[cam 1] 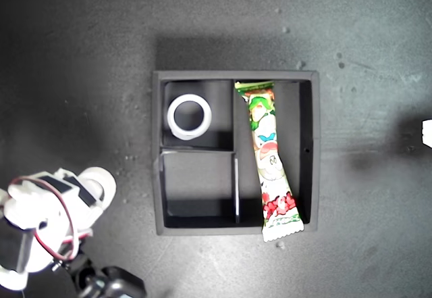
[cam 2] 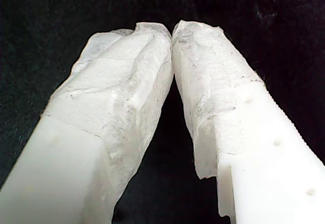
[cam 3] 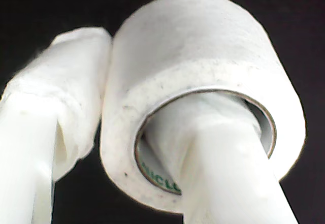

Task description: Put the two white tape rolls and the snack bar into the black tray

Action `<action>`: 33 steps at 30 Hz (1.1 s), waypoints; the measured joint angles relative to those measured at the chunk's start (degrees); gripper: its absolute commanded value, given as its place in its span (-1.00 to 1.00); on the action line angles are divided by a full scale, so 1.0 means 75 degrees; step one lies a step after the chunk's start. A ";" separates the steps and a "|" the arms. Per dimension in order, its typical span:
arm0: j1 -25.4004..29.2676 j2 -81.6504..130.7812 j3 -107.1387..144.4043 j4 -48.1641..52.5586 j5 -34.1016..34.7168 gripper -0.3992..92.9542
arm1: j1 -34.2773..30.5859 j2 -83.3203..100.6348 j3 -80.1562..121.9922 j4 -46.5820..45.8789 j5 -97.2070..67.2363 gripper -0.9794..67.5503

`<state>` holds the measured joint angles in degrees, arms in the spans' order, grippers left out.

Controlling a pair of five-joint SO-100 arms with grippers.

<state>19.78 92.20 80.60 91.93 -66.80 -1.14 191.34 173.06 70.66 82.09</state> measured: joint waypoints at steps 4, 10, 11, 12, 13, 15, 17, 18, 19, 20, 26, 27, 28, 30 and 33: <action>-0.0234 -0.2121 -0.3891 0.1383 0.0844 -0.99 | -0.0059 0.0082 0.0598 -0.0141 0.0082 -0.97; -0.0504 -0.4254 -0.6855 0.1582 0.1195 -0.99 | -0.0234 0.0035 0.0691 0.0750 0.0574 -0.97; -0.0527 -0.4547 -0.7148 0.1582 0.1207 -0.99 | -0.0234 0.0035 0.0691 0.0773 0.0563 -0.96; -0.0527 -0.4816 -0.7371 0.1582 0.1207 -0.99 | -0.0234 0.0023 0.0691 0.0785 0.0563 -0.93; -0.0539 -0.5086 -0.7559 0.1582 0.1207 -0.99 | -0.0211 0.0012 0.0691 0.0797 0.0563 -0.92; -0.0504 -0.5449 -0.7734 0.1582 0.1172 -0.99 | -0.0316 0.0012 0.0691 0.0809 0.0563 -0.93; -0.0480 -0.5695 -0.7816 0.1582 0.1137 -0.95 | -0.0422 0.0012 0.0691 0.0809 0.0563 -0.93; -0.0469 -0.5777 -0.7828 0.1582 0.1137 -0.89 | -0.0422 0.0012 0.0691 0.0809 0.0563 -0.94; -0.0469 -0.5848 -0.7828 0.1582 0.1137 -0.84 | -0.0398 0.0012 0.0691 0.0809 0.0563 -0.94; -0.0469 -0.5883 -0.7828 0.1605 0.1137 -0.79 | -0.0387 0.0012 0.0691 0.0809 0.0563 -0.94; -0.0316 -0.5895 -0.8086 0.1605 0.0996 -0.58 | -0.0387 0.0012 0.0691 0.0809 0.0563 -0.93; -0.0258 -0.5895 -0.8133 0.1605 0.0996 -0.56 | -0.0387 0.0012 0.0691 0.0809 0.0563 -0.93; -0.0188 -0.5895 -0.8145 0.1605 0.0984 -0.52 | -0.0363 0.0012 0.0691 0.0809 0.0563 -0.93; -0.0117 -0.5848 -0.8145 0.1605 0.0949 -0.51 | -0.0281 0.0012 0.0691 0.0809 0.0563 -0.92; -0.0117 -0.5367 -0.7758 0.1605 0.0949 -0.58 | -0.0270 0.0012 0.0691 0.0809 0.0563 -0.92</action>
<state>18.90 51.94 22.41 103.97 -59.68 -3.16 191.43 178.24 76.73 86.31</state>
